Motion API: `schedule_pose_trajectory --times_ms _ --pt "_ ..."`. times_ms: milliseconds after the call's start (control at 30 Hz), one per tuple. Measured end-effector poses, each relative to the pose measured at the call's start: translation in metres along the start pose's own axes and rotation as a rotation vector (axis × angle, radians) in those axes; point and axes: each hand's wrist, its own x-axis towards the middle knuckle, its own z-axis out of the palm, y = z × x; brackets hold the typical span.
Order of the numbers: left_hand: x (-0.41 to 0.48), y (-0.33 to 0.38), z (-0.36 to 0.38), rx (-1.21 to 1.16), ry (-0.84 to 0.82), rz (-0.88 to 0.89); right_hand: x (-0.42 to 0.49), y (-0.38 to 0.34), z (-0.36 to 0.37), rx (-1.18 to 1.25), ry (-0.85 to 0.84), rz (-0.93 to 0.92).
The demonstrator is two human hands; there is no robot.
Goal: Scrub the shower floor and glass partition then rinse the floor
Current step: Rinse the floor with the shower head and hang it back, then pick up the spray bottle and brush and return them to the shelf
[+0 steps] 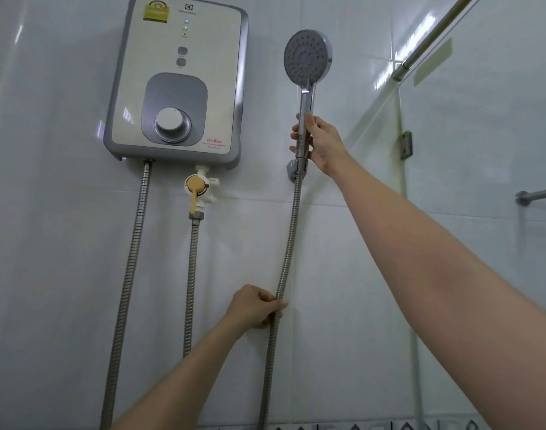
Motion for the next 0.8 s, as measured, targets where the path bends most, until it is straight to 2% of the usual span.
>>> schedule_pose_trajectory --times_ms 300,467,600,800 --pt "-0.014 -0.018 0.003 -0.060 -0.027 -0.038 -0.018 -0.002 0.007 -0.184 0.063 0.022" --pt "-0.042 -0.028 -0.006 -0.136 -0.050 -0.016 -0.072 0.016 0.008 -0.266 0.124 -0.121" --pt "-0.074 -0.045 -0.032 -0.141 0.060 0.007 -0.135 0.055 0.022 -0.399 0.288 -0.237" --pt "-0.183 -0.090 -0.092 -0.086 0.287 -0.002 -0.267 0.124 0.079 -0.244 0.136 -0.003"
